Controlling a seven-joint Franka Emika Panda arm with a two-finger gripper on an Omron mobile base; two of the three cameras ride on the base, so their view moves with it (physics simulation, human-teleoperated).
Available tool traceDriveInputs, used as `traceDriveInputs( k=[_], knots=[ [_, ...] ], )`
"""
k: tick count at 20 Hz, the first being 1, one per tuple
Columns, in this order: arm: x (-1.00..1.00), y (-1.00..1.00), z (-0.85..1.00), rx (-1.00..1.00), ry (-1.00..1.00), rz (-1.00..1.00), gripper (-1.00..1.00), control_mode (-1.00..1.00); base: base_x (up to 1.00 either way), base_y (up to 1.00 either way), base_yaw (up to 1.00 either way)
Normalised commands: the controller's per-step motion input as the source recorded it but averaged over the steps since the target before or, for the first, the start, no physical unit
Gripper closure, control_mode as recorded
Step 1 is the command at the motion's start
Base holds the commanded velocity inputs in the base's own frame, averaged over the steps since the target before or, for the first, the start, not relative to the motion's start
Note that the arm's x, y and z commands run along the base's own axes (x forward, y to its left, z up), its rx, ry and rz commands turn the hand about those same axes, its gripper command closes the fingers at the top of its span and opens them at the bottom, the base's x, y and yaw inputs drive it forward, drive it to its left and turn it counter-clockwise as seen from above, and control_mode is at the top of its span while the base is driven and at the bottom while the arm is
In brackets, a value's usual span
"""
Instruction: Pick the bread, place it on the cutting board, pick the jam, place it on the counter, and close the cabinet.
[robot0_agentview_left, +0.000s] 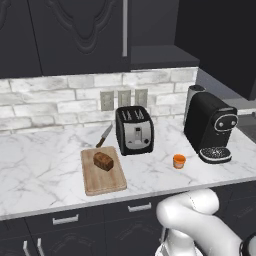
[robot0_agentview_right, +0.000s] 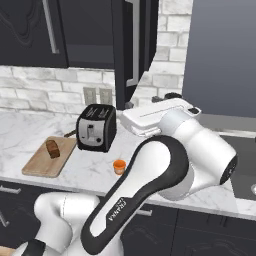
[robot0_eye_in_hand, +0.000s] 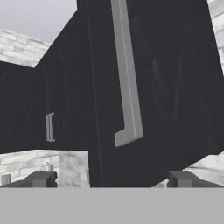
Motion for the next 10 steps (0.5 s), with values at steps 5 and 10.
traceDriveInputs(
  k=[5,10],
  knots=[
    [0.16,0.00,0.01,0.00,-0.04,0.23,-1.00,-1.00,0.00,0.00,0.00],
    [0.09,0.01,0.09,0.00,-0.05,0.16,-1.00,-1.00,0.00,0.00,0.00]
  ],
)
